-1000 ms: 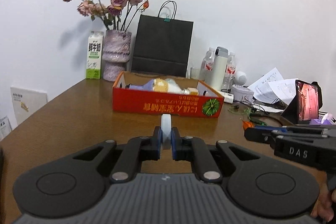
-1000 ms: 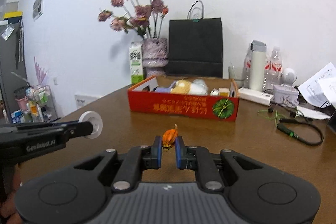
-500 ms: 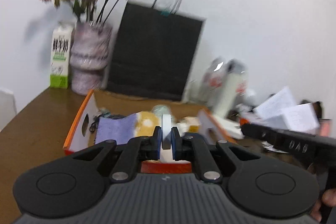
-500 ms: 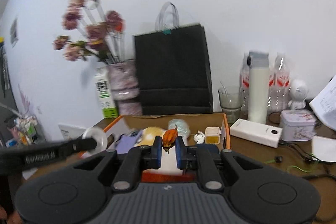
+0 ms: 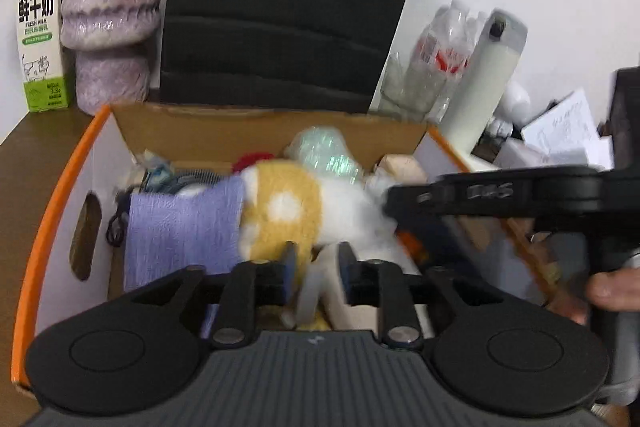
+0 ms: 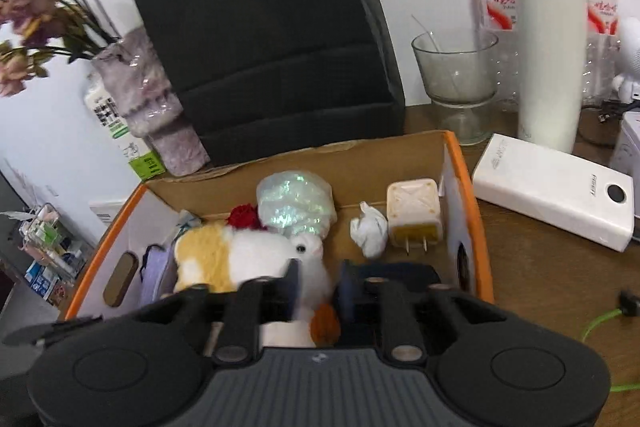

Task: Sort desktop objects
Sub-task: 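Carry the disc and orange item into the box and open both tools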

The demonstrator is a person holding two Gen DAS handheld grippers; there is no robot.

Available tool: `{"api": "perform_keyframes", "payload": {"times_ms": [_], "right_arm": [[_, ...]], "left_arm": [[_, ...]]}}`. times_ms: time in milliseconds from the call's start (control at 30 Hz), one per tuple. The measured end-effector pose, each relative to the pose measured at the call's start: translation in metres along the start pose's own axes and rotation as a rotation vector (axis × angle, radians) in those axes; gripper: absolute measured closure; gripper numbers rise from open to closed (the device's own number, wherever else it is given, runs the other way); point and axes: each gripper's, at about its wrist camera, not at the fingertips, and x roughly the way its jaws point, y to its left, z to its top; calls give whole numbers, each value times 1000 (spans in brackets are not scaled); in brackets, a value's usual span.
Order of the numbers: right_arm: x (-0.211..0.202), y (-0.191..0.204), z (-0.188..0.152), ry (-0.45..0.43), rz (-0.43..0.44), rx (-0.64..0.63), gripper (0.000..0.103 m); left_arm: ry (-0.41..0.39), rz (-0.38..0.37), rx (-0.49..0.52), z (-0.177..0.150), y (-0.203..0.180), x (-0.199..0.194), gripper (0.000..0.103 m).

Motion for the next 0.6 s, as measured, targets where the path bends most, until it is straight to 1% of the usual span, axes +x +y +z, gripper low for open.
{"api": "perform_keyframes", "payload": {"times_ms": [67,133,233,267,300,333,400,433,500,600], "right_arm": [[-4,4,3,-31,-34,1,43],[-8,6,4,-24,-35,-1,43],[-16,9,2,-6,-54,-13,39],[-20,11,-1,3,-68,-27,35],[-23,14,-3,8,-79,-49,30],[-28,16,-6,7,-87,-69,28],[-38,21,-12,0,-92,-88,21],[-43,24,-15,-4,-93,-89,20],[-55,30,-22,-23,-96,-88,18],[-76,44,-35,-61,-98,-116,16]], "left_arm": [[-48,24,-6,7,-1,-8,41],[-52,38,-10,19,-1,-12,35],[-16,71,-21,31,1,-18,23],[-18,81,-11,32,2,-21,17],[-31,98,0,31,4,-27,14],[-47,118,7,31,5,-32,13],[-42,169,15,27,9,-38,11],[-33,203,14,25,9,-40,11],[-22,252,5,20,12,-46,2],[-44,307,38,10,13,-58,0]]}}
